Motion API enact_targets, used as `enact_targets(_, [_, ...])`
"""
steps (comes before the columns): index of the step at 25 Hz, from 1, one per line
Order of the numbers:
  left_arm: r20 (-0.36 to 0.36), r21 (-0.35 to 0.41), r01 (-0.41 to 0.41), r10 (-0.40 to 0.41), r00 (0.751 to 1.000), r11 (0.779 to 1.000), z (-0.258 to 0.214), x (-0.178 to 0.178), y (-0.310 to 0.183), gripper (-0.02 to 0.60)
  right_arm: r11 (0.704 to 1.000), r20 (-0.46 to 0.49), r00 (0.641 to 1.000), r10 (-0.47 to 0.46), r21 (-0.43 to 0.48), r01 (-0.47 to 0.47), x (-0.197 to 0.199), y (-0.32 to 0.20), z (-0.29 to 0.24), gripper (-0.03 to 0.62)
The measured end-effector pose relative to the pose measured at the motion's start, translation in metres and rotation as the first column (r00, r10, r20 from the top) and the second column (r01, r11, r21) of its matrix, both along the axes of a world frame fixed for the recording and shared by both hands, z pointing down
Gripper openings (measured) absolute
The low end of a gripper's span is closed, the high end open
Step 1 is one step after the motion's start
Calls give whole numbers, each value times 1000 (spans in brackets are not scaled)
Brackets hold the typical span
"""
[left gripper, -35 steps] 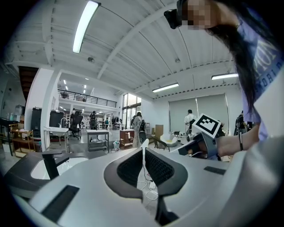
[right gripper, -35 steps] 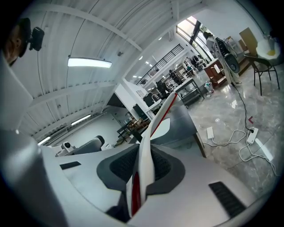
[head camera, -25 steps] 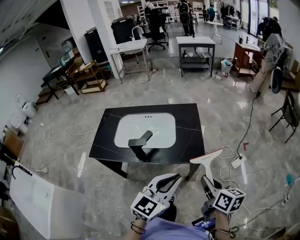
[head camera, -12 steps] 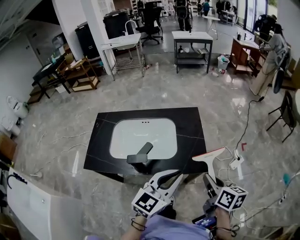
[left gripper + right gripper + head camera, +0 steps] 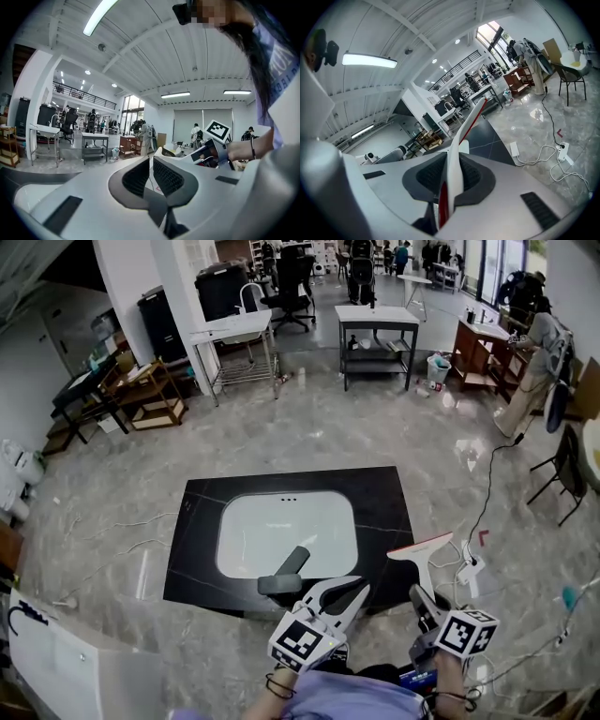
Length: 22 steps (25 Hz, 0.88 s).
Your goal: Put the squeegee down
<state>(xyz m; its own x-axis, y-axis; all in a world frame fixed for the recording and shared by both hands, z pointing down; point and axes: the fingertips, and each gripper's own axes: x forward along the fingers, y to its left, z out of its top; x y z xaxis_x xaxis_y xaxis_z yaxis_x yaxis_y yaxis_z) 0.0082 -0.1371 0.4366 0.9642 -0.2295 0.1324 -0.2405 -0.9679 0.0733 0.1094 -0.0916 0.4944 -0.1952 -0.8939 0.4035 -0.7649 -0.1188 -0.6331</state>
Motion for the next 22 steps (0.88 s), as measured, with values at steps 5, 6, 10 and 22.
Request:
enact_targets(5, [1,-35,-2,2,1000,999,6,1,-10,26,1000,-2,1000,-7,-15,7,3,-11,1,55])
enact_targets(6, [-8,-45,-2,2,1000,999,5,2,-13,26,1000,-4,1000,-9,-16,9,5,-13,1,55])
enact_targets(10, [-37,-61,2,-4,999,998,-3,9,-20,26,999,-10,1000,-26,-20,26,19,-25,4,55])
enact_targets(22, [15,-39,151,-151,988,988,1,41,-64,25,973,-10,975,-224,-53,223,66,-109,18,55])
